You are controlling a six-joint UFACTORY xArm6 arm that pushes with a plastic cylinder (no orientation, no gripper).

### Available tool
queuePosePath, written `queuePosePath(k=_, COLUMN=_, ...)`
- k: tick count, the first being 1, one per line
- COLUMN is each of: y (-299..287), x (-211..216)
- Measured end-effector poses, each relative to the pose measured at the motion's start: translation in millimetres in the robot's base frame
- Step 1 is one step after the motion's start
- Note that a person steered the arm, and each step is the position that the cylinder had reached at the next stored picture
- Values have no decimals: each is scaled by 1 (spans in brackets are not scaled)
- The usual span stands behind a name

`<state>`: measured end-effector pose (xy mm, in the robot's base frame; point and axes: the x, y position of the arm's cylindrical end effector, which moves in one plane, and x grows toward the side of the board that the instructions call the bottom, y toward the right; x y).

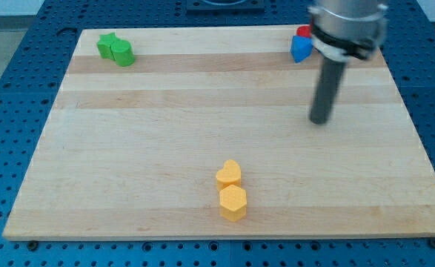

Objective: Nudge yellow heart along with yellow hexagon up a bit

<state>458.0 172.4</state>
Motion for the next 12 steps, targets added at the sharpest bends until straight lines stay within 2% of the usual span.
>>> queuePosePath(k=2, y=-7, x=104)
queuePosePath(k=5, y=-134, x=161)
queuePosePath(k=7, y=-152, x=141)
queuePosePath(k=12, y=-210, x=134)
